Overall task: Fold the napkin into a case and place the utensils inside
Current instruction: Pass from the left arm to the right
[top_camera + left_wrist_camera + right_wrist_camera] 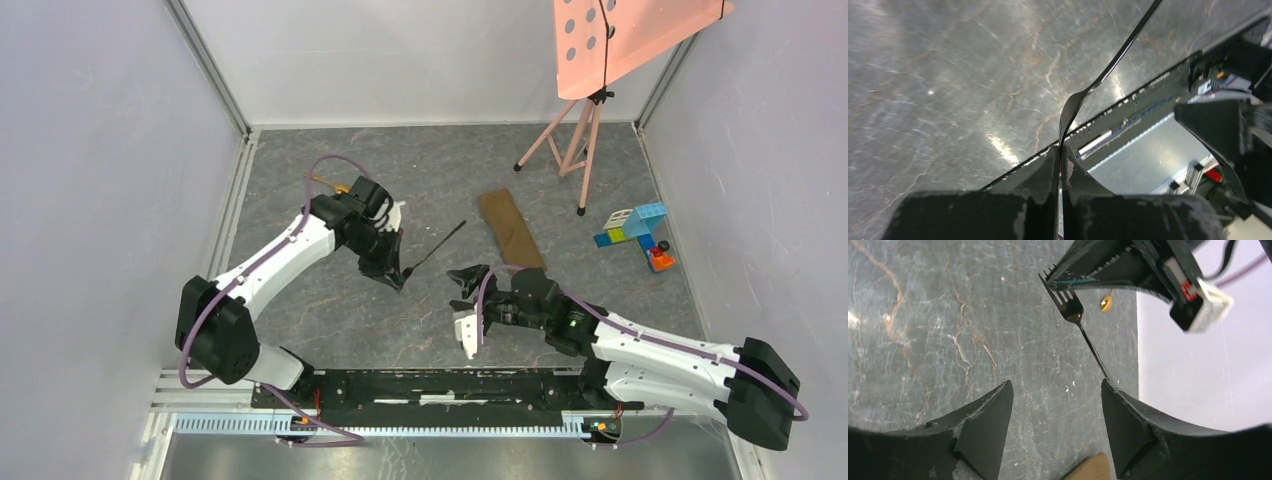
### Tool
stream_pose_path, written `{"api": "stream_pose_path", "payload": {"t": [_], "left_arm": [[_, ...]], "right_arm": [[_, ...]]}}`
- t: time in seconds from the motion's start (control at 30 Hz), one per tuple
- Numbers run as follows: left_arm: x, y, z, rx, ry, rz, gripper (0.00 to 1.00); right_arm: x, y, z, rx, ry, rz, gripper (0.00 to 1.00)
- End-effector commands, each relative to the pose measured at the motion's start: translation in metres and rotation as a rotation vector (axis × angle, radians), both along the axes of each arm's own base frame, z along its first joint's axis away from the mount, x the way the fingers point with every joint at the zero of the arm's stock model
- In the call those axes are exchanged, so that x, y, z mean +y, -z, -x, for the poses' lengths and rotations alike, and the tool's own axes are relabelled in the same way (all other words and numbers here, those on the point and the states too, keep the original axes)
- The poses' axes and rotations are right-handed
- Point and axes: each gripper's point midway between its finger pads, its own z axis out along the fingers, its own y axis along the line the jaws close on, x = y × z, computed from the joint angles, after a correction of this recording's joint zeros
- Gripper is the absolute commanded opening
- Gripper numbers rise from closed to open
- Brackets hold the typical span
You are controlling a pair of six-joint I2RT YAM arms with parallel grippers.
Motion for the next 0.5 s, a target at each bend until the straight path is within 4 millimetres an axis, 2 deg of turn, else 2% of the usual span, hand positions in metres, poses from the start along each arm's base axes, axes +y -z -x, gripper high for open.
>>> {"api": "stream_pose_path", "payload": {"t": [0.0,0.13,0.47], "left_arm": [[-0.028,-0.010,0.027,0.019,0.125,0.099,0.02],[-0.038,-0.002,0.048,0.074,0.197,0.104,0.02],[-0.038,0.012,0.062,0.124,0.234,0.074,0.02]], "right_arm": [[0.011,-0.011,-0.003,-0.232,-0.098,0.097,0.71],[0.025,-0.009,0.005,-0.236,-0.191,0.134,0.66],[0.040,0.007,0.007,-0.214,-0.207,0.203,0.52]]}}
